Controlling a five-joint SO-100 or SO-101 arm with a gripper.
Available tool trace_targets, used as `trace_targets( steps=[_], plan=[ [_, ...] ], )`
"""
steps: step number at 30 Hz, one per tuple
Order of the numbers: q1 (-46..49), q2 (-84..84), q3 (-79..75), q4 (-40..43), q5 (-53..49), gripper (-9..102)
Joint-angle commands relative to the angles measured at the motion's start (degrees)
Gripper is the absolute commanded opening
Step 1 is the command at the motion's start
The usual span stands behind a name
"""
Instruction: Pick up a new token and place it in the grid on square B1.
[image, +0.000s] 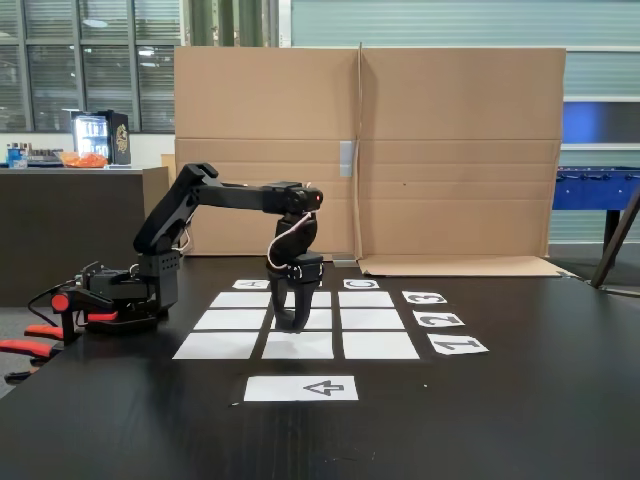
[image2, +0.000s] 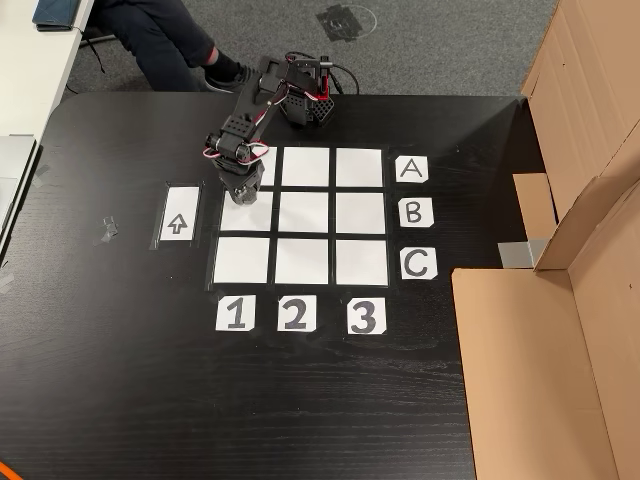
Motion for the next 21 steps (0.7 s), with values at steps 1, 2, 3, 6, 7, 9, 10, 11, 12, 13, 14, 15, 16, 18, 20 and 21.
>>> trace_targets(
  steps=[1,2,3,6,7,9,10,11,12,13,14,15,16,18,20,21],
  plan=[
    [-0.62,-0.62,-3.08,-0.18,0.26,10],
    [-0.62,-1.05,-3.43,-0.18,0.26,10],
    [-0.62,-1.49,-3.78,-0.18,0.26,10],
    [-0.62,-2.72,-5.01,-0.26,0.26,10],
    [-0.62,-2.99,-5.19,-0.26,0.18,10],
    [-0.62,-3.43,-5.80,-0.35,0.18,10],
    [-0.62,-3.60,-6.15,-0.53,0.09,10],
    [-0.62,-3.87,-6.59,-0.62,0.09,10],
    [-0.62,-4.13,-7.12,-0.62,0.09,10],
    [-0.62,-4.48,-7.65,-0.62,0.09,10],
    [-0.62,-4.83,-8.26,-0.62,0.09,10],
    [-0.62,-5.01,-8.79,-0.62,0.09,10],
    [-0.53,-5.19,-8.96,-0.62,0.09,10],
    [-0.53,-5.54,-9.40,-0.62,0.09,10],
    [-0.53,-6.06,-9.93,-0.62,0.09,10],
    [-0.62,-6.24,-10.20,-0.62,0.09,10]
  ],
)
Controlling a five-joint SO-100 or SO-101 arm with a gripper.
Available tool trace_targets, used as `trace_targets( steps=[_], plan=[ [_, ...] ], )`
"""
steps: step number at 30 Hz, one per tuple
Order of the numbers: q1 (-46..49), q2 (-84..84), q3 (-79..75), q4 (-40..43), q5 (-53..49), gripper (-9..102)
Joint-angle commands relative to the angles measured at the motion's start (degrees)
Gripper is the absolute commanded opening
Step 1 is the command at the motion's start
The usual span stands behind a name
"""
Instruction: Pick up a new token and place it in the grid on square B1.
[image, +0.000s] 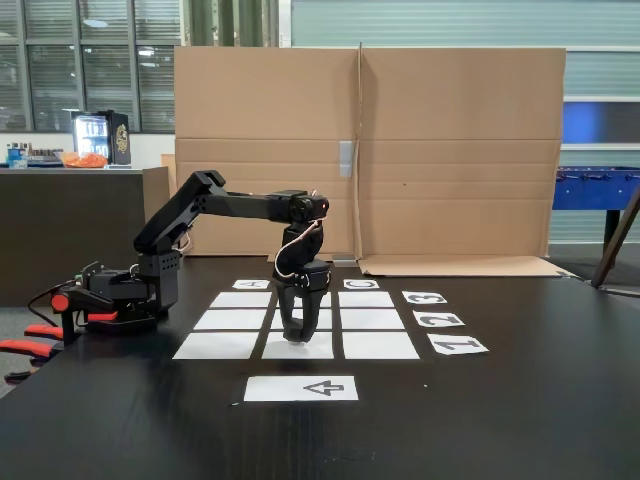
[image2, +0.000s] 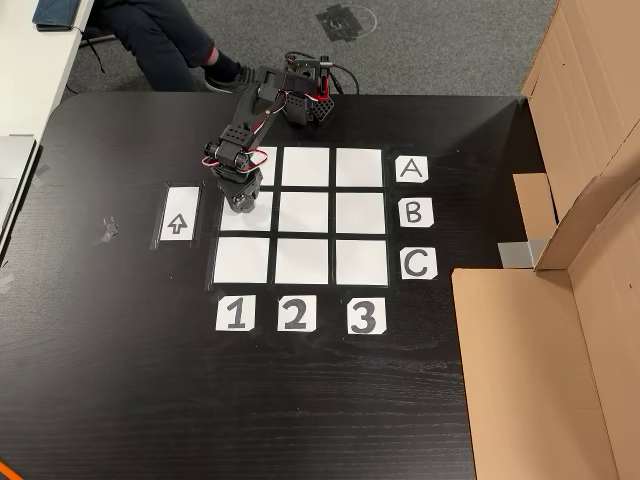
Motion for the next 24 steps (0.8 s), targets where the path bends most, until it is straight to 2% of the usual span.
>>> trace_targets(
  steps=[1,24],
  plan=[
    [-0.62,0.18,-2.55,-0.26,0.09,10],
    [0.53,-1.32,-3.87,-0.62,0.09,11]
  ],
)
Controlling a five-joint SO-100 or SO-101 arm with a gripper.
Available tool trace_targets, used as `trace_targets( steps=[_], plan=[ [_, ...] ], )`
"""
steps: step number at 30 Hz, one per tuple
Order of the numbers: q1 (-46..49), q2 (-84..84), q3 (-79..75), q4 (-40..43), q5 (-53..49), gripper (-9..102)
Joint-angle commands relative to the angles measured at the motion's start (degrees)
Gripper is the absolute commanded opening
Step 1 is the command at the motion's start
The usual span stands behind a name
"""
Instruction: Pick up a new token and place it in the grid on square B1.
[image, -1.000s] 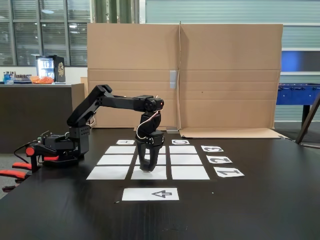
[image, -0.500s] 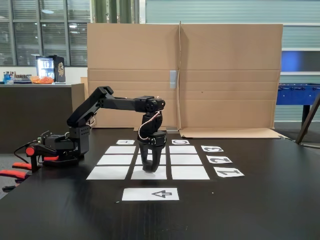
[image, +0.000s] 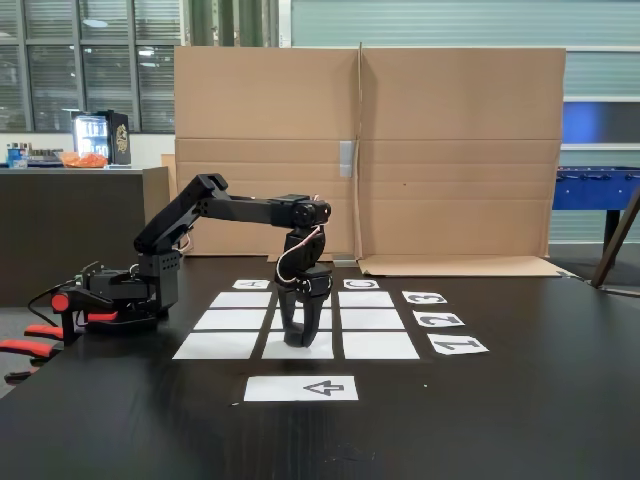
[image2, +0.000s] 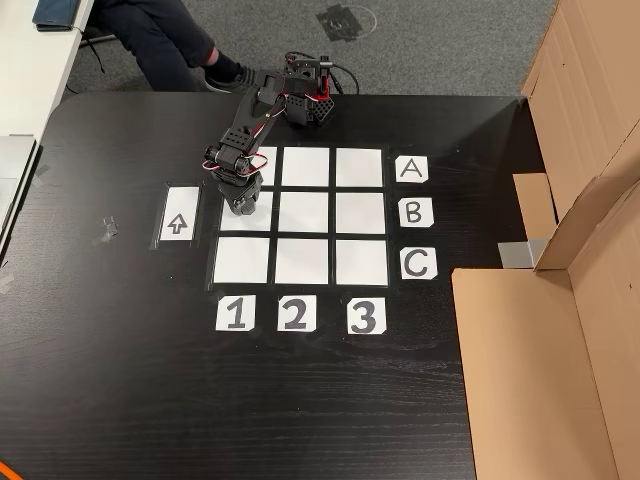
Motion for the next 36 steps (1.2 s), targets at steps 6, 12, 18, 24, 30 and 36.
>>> trace_targets(
  steps=[6,12,18,24,30,36],
  plan=[
    [1.32,0.26,-2.37,-0.70,0.09,11],
    [1.41,-0.53,-2.37,-0.70,0.09,16],
    [1.49,-0.88,-2.37,-0.70,0.09,18],
    [1.67,-0.88,-2.37,-0.70,0.18,23],
    [1.85,-0.44,-2.37,-0.62,0.26,26],
    [1.85,0.62,-2.99,-0.18,0.35,27]
  ],
)
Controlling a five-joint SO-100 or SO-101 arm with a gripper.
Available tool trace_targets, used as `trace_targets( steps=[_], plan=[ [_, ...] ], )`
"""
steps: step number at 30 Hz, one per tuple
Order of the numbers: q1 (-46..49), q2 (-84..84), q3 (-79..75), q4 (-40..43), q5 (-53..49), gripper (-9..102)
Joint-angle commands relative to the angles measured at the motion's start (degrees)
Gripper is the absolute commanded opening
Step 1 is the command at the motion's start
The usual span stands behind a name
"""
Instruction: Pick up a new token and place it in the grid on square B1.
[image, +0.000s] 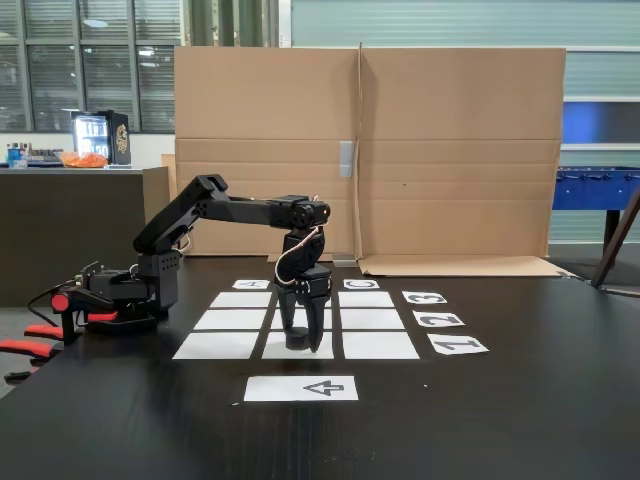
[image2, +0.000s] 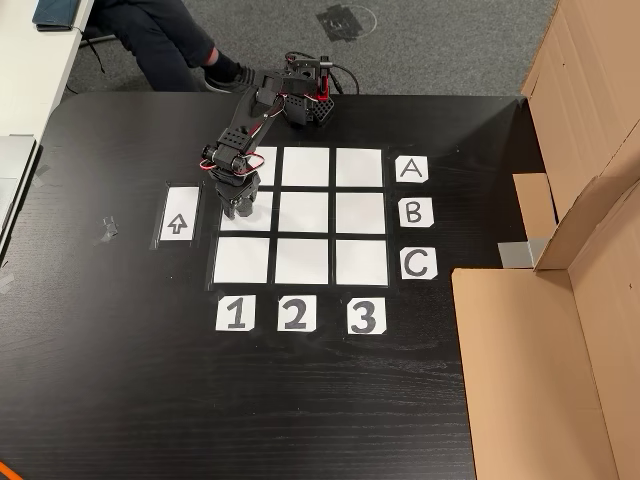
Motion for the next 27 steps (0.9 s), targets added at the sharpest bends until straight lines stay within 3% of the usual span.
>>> trace_targets(
  steps=[1,27],
  plan=[
    [0.70,2.29,-1.93,0.09,0.35,27],
    [-0.35,21.71,-0.35,1.23,1.14,27]
  ],
)
